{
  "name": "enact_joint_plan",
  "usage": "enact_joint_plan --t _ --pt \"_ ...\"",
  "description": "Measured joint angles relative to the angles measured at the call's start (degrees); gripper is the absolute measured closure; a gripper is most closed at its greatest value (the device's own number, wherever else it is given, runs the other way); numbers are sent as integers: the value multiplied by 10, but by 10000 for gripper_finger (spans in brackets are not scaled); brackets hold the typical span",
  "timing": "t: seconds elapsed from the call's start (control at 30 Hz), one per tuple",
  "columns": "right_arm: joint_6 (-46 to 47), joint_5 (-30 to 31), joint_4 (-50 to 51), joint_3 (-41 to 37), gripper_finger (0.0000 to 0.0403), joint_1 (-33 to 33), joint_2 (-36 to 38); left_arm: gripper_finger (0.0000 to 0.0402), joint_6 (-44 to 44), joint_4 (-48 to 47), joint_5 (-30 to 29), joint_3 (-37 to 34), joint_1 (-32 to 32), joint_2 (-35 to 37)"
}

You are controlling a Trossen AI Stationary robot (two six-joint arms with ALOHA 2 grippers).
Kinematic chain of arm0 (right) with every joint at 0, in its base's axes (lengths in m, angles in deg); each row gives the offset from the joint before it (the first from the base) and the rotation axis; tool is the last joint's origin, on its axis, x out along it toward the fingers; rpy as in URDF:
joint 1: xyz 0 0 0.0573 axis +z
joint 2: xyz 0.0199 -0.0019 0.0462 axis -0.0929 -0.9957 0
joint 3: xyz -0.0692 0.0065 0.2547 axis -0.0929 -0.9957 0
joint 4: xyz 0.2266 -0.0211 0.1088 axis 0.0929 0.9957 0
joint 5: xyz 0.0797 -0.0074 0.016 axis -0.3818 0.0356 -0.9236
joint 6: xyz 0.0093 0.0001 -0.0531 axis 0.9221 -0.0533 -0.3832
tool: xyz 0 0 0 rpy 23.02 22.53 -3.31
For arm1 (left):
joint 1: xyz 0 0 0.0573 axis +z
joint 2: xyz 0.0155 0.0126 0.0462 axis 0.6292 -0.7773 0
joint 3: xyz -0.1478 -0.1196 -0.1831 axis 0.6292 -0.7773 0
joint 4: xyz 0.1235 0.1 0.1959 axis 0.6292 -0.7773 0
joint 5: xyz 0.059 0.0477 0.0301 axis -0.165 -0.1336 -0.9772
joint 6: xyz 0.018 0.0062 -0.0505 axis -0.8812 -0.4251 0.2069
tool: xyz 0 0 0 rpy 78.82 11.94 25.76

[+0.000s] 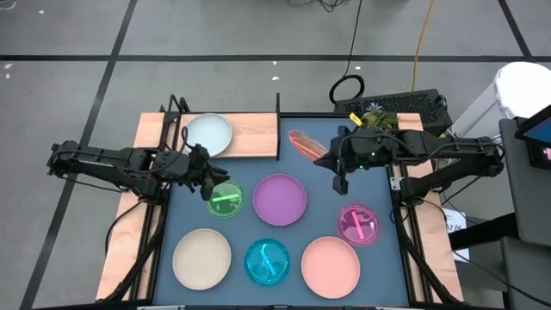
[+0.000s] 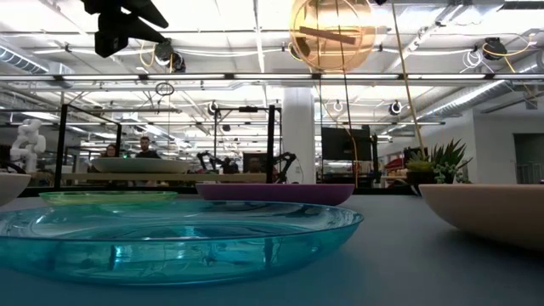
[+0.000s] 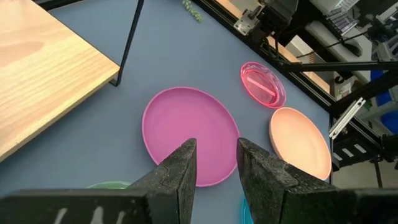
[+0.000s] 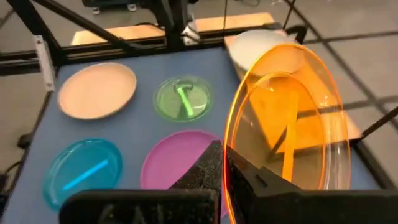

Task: Place and stack plates onto a shelf
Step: Put the orange plate on the shelf

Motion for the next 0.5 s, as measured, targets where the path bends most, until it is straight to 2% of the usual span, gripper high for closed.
enact_joint_plan --t 0.5 --pt "-113 1 -23 141 403 -15 -138 284 52 -1 0 0 0 2"
